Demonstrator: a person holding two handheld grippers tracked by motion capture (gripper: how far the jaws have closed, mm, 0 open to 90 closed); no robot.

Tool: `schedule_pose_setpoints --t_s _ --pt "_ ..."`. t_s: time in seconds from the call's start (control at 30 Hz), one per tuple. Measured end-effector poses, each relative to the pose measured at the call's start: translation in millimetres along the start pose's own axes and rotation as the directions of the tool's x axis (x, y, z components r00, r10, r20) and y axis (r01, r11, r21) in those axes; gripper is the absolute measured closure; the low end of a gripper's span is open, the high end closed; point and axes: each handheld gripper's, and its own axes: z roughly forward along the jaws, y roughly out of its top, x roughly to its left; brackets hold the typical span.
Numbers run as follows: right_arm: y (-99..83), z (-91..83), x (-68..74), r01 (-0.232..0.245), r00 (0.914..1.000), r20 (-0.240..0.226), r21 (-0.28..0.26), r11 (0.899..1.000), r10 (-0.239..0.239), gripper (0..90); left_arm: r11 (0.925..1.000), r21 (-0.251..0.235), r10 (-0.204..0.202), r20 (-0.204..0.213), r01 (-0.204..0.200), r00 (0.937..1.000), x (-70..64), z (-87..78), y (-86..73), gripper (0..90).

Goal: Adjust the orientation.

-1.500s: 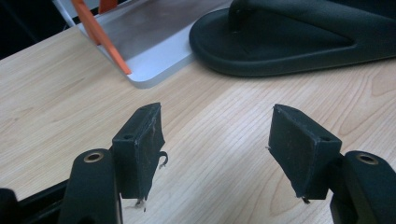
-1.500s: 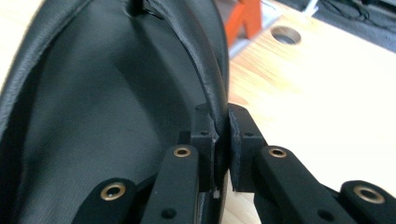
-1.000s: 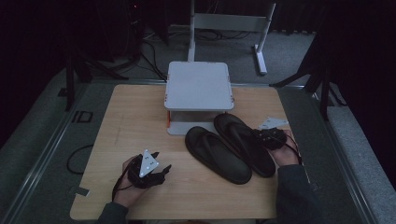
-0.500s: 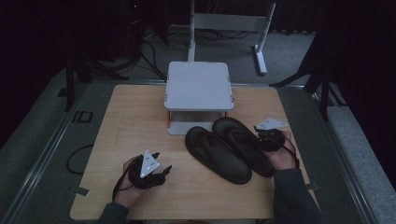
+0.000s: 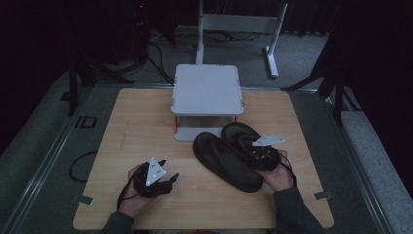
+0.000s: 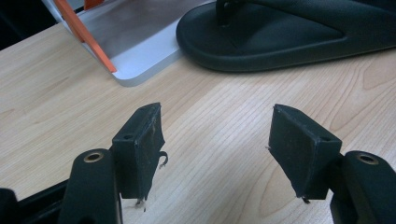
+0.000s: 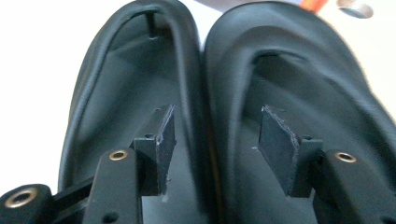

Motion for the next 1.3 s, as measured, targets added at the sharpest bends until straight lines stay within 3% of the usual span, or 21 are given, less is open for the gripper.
schedule_pose_setpoints --t_s 0.13,0.23,0.4,0.47,0.53,0.73,0.9,1.3 --pt "1.3 15.0 5.8 0.023 0.9995 0.022 0.035 0.999 -0.024 46.4 1.0000 0.003 0.003 0.000 -0.003 1.0000 -0.9 0.6 -0.4 35.2" --pt "-0.6 22.9 5.7 0.006 0.9997 0.025 0.061 0.998 -0.007 53.0 1.0000 0.002 0.002 0.001 -0.002 1.0000 -1.0 0.7 -0.8 35.2" --pt "-0.6 22.6 9.4 0.025 0.9990 0.036 0.062 0.998 -0.027 70.0 1.0000 0.004 0.001 0.002 -0.001 1.0000 -0.8 1.1 -1.2 35.2" --pt "-1.1 21.6 8.8 0.032 0.9992 0.020 0.066 0.997 -0.033 74.8 1.0000 0.004 0.000 0.002 0.000 1.0000 -0.8 1.1 -1.3 35.2" --pt "-1.5 20.4 13.7 0.064 0.9972 0.035 0.067 0.996 -0.067 75.6 1.0000 0.005 -0.001 0.001 0.001 1.0000 -0.5 1.1 -1.3 35.2" --pt "-0.2 15.1 32.5 0.113 0.9935 0.006 0.056 0.992 -0.114 76.3 1.0000 0.001 -0.006 -0.003 0.006 1.0000 0.8 0.4 -1.3 35.2" --pt "4.4 15.5 52.0 0.107 0.9939 -0.032 0.031 0.994 -0.106 76.2 0.9999 -0.003 -0.015 -0.006 0.015 0.9999 2.5 -0.9 -1.6 35.2" --pt "24.6 53.2 98.1 0.133 0.9857 -0.110 0.045 0.990 -0.128 76.1 0.9999 0.002 -0.015 -0.008 0.015 0.9999 3.4 -2.0 -3.8 35.2"
